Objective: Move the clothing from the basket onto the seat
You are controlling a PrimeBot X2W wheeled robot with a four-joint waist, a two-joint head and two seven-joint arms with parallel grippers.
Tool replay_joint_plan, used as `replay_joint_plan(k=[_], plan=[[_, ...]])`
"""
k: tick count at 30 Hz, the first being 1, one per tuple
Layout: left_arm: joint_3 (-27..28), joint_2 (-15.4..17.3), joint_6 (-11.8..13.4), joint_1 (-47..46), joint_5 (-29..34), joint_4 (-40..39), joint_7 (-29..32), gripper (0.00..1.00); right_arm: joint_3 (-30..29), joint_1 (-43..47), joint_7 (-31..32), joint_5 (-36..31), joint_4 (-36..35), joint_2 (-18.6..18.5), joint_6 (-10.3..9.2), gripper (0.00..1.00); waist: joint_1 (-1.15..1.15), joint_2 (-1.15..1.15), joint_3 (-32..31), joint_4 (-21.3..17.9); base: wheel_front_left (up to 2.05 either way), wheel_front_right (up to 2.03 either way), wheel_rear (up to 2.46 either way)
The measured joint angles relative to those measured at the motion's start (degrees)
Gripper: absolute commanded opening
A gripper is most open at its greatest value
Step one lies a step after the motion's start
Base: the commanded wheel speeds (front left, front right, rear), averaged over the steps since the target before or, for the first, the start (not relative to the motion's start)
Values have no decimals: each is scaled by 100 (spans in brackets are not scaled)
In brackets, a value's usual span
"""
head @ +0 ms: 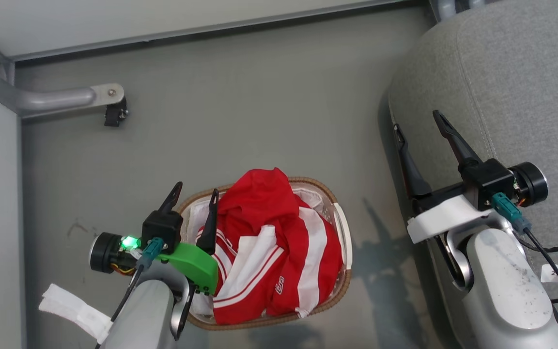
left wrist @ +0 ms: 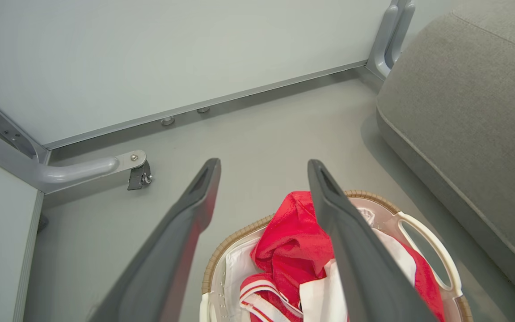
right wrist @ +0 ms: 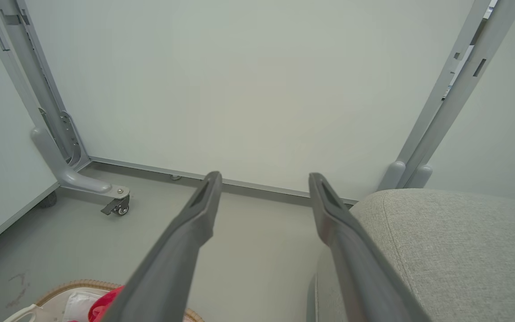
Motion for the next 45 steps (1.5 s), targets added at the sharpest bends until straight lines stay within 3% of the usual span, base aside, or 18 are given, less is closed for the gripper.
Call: replay_joint_plan(k=[9,18,35,36,37,38,45], plan=[[-495,-8,-101,-501,34,659,-1,100,138,-437,0,4,-99,8,1,100,0,0,892,-321,0,0,0],[-837,-1,-169,-1149,177,1906,-2,100,297,-905,0,253,-346,11,1,100,1,0,1884,-624,0,0,0],[-1155,16,-197,-1753,-267,3445,-2,100,446,-1043,0,479,-443,14,1,100,0,0,2620,-1013,0,0,0],[-1238,15,-197,-1753,-346,3516,-2,50,446,-1043,0,491,-433,14,1,100,0,0,2621,-1027,0,0,0],[-1284,14,-198,-1752,-408,3537,-2,50,445,-1043,0,493,-419,13,1,100,0,0,2613,-1032,0,0,0],[-1343,13,-201,-1752,-477,3540,-2,0,443,-1043,0,495,-398,14,1,100,0,0,2598,-1034,0,0,0],[-1617,9,-202,-1665,-892,3342,-2,0,421,-1014,0,512,-254,18,1,100,0,0,2327,-997,0,0,0]])
